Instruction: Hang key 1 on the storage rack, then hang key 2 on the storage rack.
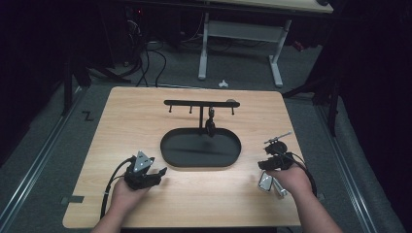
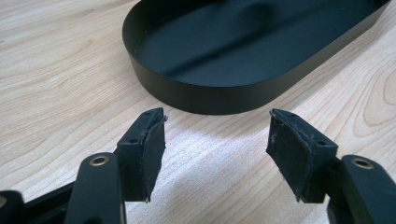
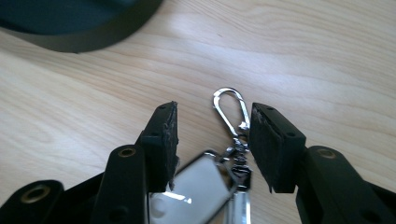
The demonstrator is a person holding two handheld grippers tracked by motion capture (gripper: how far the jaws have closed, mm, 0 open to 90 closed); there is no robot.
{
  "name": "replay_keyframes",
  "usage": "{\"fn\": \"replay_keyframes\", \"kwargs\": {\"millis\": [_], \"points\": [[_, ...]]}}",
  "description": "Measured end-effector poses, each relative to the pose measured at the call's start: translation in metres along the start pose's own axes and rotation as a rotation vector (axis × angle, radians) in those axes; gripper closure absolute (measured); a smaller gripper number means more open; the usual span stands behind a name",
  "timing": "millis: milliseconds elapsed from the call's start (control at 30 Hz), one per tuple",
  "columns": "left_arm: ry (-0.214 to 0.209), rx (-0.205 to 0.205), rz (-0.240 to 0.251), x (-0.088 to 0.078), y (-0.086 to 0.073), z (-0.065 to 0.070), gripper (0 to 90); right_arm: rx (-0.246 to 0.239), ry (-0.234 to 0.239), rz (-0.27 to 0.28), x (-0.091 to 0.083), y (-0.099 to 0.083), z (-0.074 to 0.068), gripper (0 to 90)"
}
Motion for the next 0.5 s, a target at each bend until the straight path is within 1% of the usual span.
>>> {"fn": "replay_keyframes", "kwargs": {"millis": [67, 233, 367, 400, 433, 500], "points": [[0.001, 0.007, 0.0, -0.001, 0.0, 0.0, 37.1, 0.018, -0.004, -0.005, 0.002, 0.0, 0.006, 53.4], [-0.001, 0.009, 0.002, -0.001, 0.002, 0.001, 37.2, 0.037, -0.017, -0.004, 0.004, 0.002, 0.016, 53.4], [-0.004, 0.026, 0.001, 0.0, 0.002, 0.003, 37.1, 0.068, -0.015, -0.002, 0.004, 0.005, 0.022, 53.6], [-0.003, 0.028, 0.002, 0.0, 0.002, 0.002, 37.2, 0.072, -0.013, -0.006, 0.004, 0.005, 0.024, 54.0], [-0.005, 0.022, 0.003, 0.001, 0.002, 0.002, 37.1, 0.079, -0.011, -0.01, 0.005, 0.005, 0.025, 54.6], [-0.008, 0.03, -0.006, 0.001, 0.0, 0.002, 37.2, 0.073, -0.009, -0.029, 0.008, 0.004, 0.028, 55.9]]}}
Point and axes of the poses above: each handheld gripper's, and its own axes: x roughly forward along the jaws, y roughly out of its top, z roughly to its right, the point moved 10 cm from there along x, roughly forward along the jaws, and after that the axes turned 15 degrees about x, right-handed, at the moved point
